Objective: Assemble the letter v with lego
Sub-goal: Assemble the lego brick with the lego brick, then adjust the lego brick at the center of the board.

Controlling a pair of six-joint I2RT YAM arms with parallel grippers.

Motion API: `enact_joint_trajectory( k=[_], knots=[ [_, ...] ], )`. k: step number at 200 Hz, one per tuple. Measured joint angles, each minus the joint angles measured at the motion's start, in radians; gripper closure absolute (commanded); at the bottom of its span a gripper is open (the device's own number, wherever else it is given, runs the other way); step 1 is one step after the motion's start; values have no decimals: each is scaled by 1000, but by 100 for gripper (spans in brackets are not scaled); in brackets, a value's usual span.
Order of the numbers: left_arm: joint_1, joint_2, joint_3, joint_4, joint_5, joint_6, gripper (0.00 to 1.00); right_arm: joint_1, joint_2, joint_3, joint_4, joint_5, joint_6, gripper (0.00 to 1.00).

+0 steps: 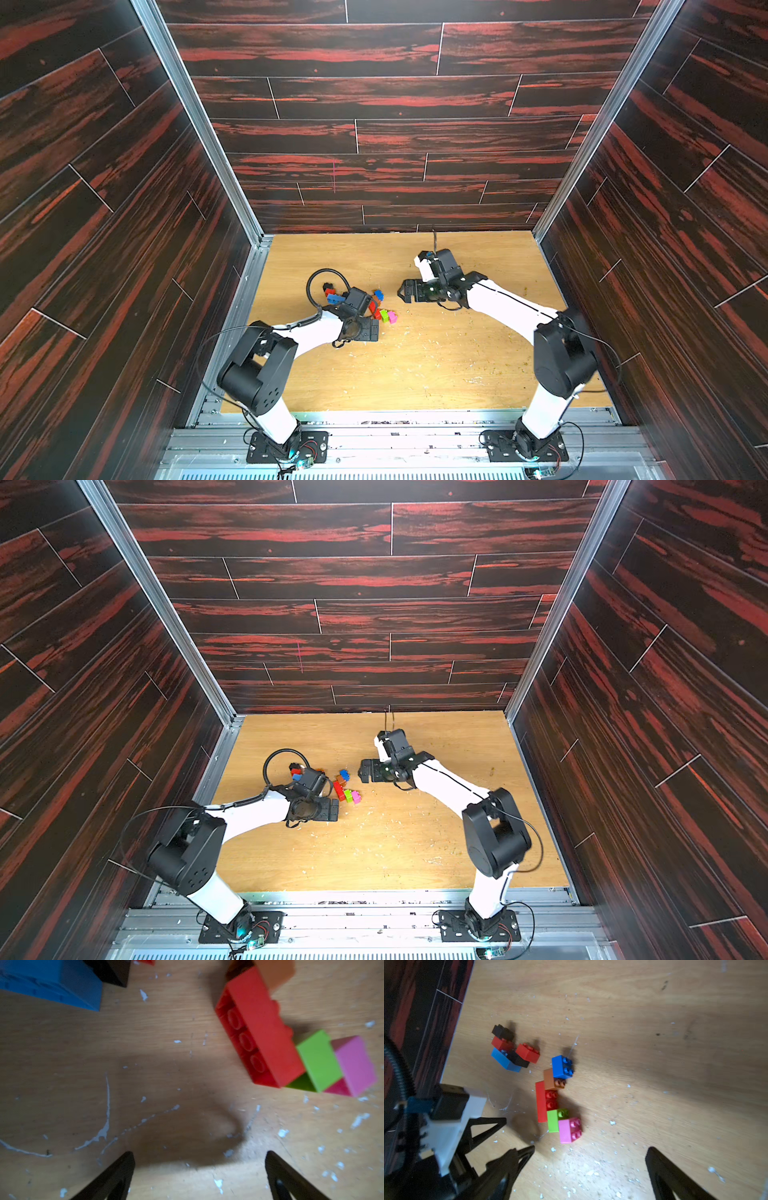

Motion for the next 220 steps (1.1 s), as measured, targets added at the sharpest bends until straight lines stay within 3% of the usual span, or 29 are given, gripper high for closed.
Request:
enact_joint_trajectory(
  k=[72,119,172,220],
  knots=[
    [-53,183,190,1,-94,7,0,-5,-185,-186,3,174,4,2],
    [-75,229,237,33,-118,-16,0,-8,-319,-367,55,304,14,2],
    [-97,310,348,35,-118,-26,0,-75,-493,-498,133,380,6,2],
    [-121,315,356,64,-98,-30,0,-167,-618,-686,291,449,-133,1]
  ],
)
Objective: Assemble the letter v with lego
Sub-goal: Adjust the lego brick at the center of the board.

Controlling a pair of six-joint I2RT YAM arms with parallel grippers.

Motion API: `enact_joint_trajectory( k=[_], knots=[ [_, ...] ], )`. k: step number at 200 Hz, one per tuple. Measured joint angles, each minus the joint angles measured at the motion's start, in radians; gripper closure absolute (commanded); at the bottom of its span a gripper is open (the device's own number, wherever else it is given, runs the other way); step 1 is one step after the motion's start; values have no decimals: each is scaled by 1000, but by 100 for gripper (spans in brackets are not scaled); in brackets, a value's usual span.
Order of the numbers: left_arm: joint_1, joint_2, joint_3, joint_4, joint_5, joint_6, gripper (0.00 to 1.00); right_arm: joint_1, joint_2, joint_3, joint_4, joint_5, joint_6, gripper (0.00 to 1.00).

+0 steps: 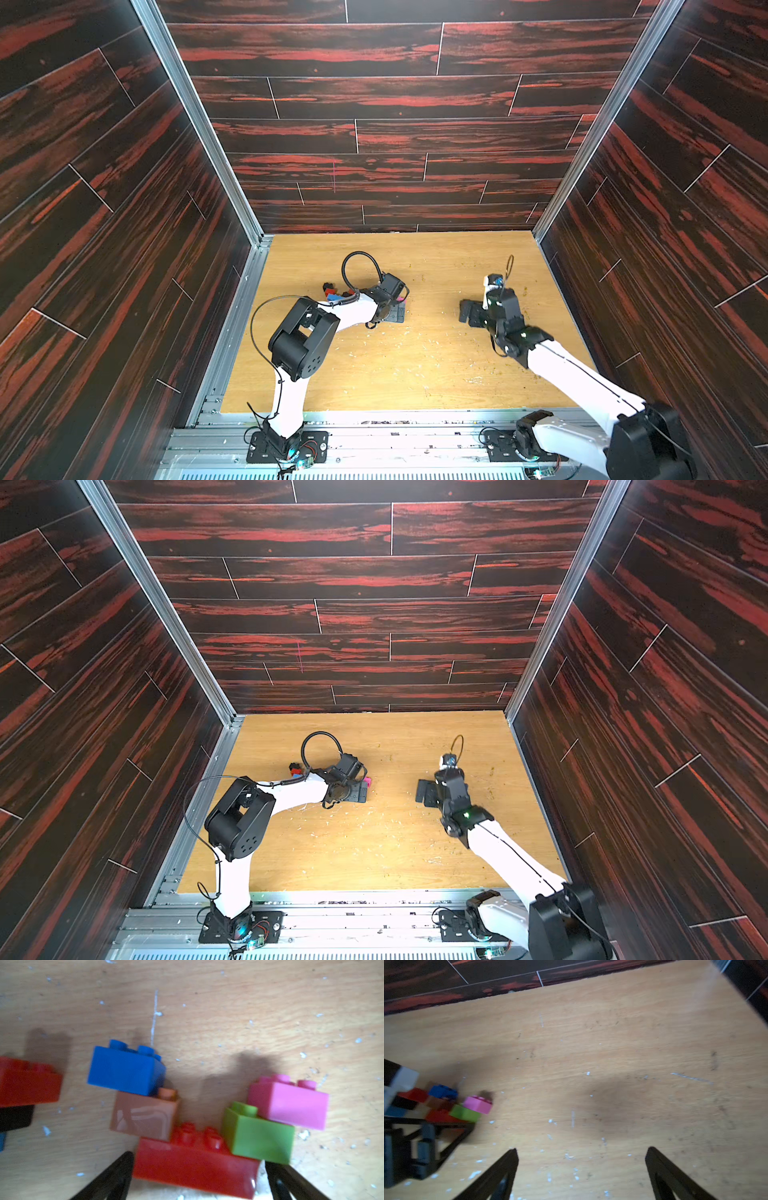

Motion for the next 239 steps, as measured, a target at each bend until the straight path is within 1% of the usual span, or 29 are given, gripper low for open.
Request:
enact_joint_trajectory(
  k=[17,32,52,64,81,100,129,148,180,193,211,226,239],
  knots=[
    [-2,-41,-56,36,24,-7,0,-58,-2,-33,43,38,-29,2],
    [-2,-111,-135,72,41,-6,0,-121,-11,-80,125,85,-43,1],
    [-3,-259,-260,141,41,11,0,-168,-36,-204,314,89,-121,1],
    [-3,-352,-316,179,21,24,0,-194,-24,-254,387,73,-154,1],
    [0,-476,-369,231,-39,54,0,-238,58,-273,500,71,-181,1],
    [10,-570,-420,302,-127,93,0,-274,161,-275,623,42,-206,2],
    [48,-711,-610,467,-291,168,0,-298,229,-282,773,-6,-231,2],
    [109,-766,-713,519,-372,195,0,-322,248,-282,851,-24,-234,1],
    [241,-834,-812,576,-460,213,0,-365,291,-267,904,-37,-234,2],
    [260,-867,-838,610,-499,241,0,-386,301,-270,940,-49,-232,2],
    [273,-885,-855,666,-549,286,0,-433,360,-294,1063,-73,-212,2],
    [296,-885,-869,709,-560,320,0,-457,414,-304,1104,-78,-197,1],
    [329,-880,-885,744,-562,341,0,-462,432,-309,1114,-87,-189,2]
  ],
)
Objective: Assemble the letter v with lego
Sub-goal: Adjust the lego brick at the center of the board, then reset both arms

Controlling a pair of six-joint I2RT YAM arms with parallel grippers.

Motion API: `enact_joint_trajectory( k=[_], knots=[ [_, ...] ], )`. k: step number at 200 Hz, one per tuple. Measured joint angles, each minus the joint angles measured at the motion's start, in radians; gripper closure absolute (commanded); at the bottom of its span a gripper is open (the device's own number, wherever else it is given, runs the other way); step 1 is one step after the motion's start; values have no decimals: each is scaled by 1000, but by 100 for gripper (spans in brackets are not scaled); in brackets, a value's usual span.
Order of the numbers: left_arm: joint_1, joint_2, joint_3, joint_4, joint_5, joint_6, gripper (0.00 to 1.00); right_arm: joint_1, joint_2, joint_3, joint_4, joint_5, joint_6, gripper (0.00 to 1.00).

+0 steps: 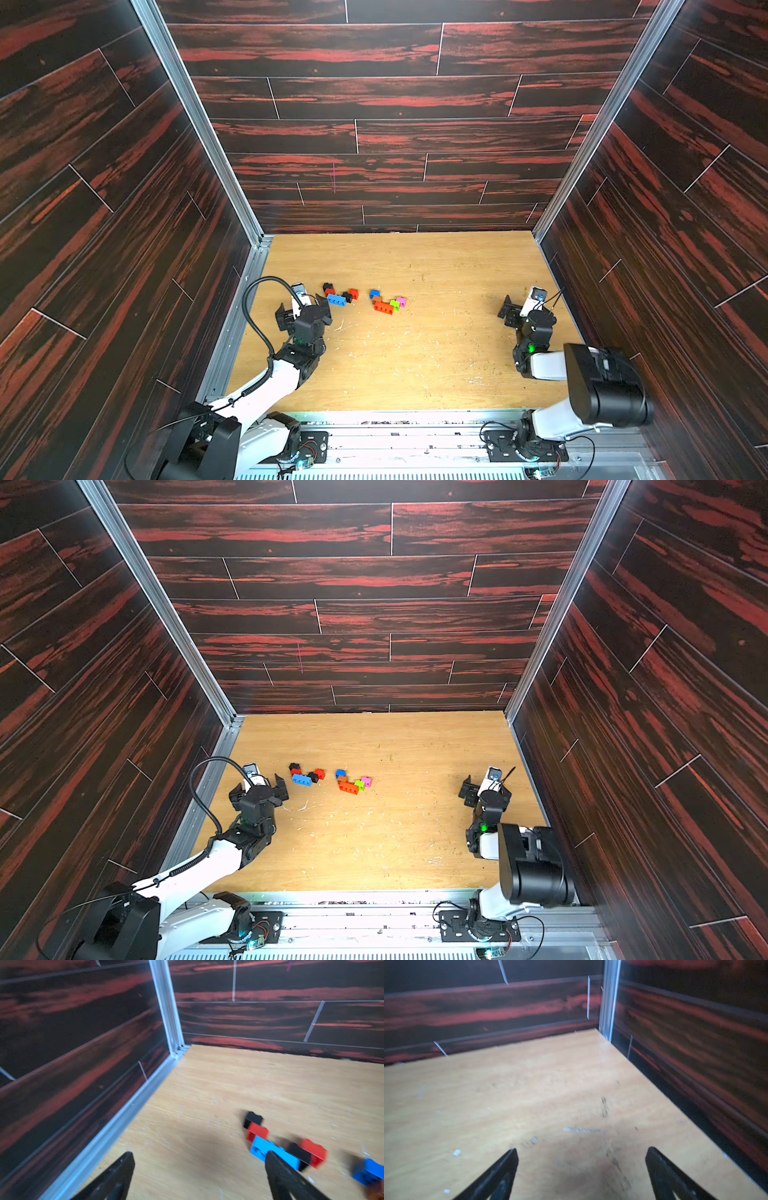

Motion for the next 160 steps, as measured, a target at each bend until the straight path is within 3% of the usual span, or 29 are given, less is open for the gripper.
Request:
enact_joint_trajectory(
  k=[33,102,130,160],
  knots=[
    [92,96,-14,101,36,39,0,0,2,0,39,-21,6,2],
    [233,374,22,224,253,61,0,0,2,0,57,-29,7,2],
    [323,402,29,291,362,34,0,0,2,0,58,-31,7,2],
    [330,427,17,328,431,29,0,0,2,0,57,-31,7,2]
  ],
)
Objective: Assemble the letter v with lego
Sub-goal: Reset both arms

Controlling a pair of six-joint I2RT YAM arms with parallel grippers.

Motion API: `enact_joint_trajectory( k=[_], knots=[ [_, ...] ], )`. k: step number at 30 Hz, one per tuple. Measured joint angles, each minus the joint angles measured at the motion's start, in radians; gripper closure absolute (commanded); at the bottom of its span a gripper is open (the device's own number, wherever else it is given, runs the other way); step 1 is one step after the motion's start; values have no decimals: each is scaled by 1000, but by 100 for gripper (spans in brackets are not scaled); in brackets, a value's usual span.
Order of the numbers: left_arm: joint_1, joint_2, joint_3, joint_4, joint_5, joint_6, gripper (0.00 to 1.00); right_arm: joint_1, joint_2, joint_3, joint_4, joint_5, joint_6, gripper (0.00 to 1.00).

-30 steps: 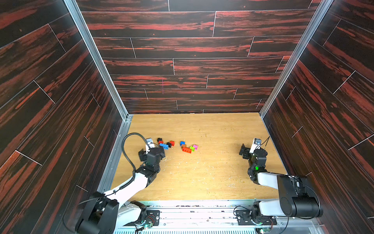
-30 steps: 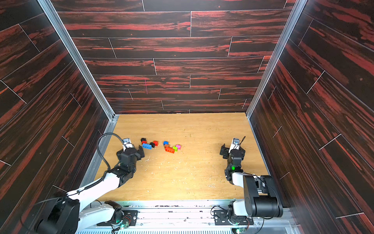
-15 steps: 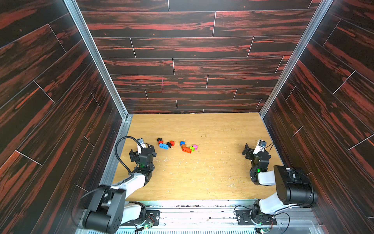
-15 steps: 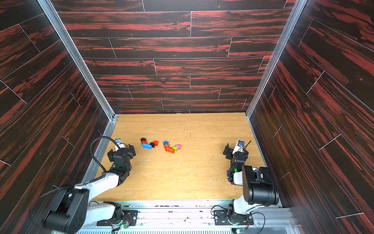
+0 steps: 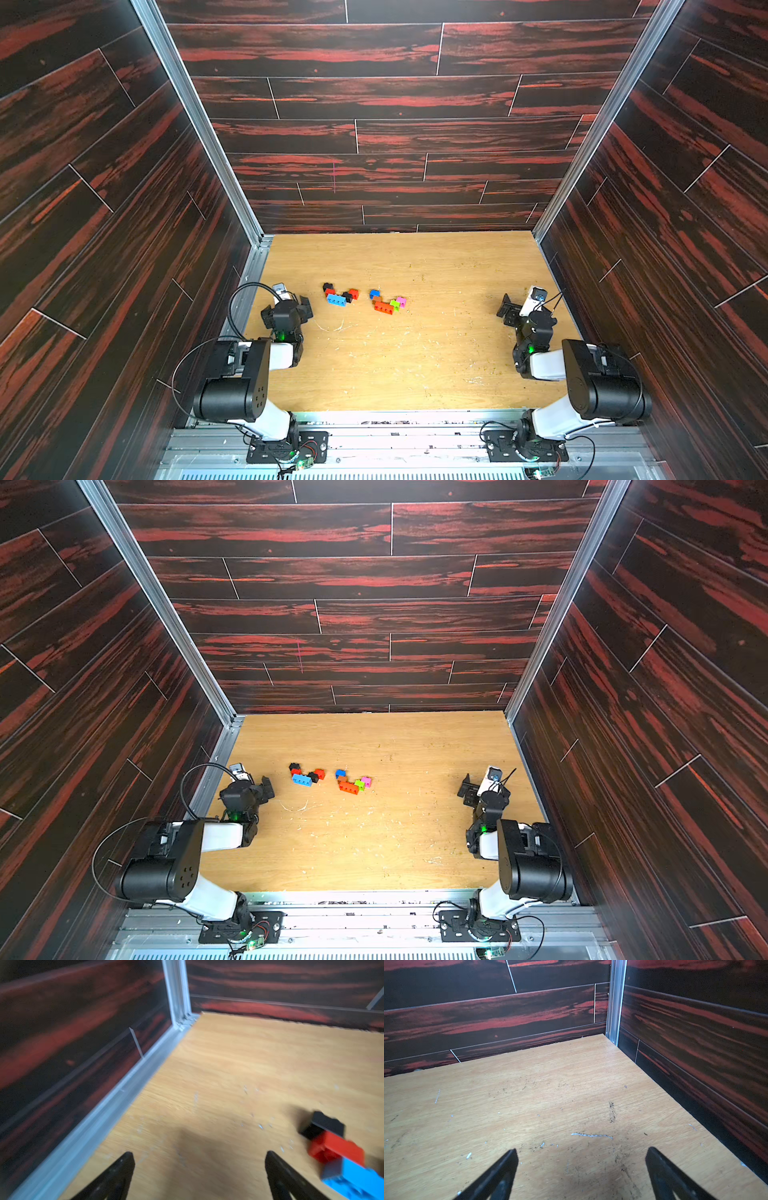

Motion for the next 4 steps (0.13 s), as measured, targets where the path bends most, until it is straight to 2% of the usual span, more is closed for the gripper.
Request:
enact_joint_trajectory(
  k=[4],
  knots=[
    [-2,0,-1,14,29,0,0,0,0,3,-3,-31,-5,2]
  ],
)
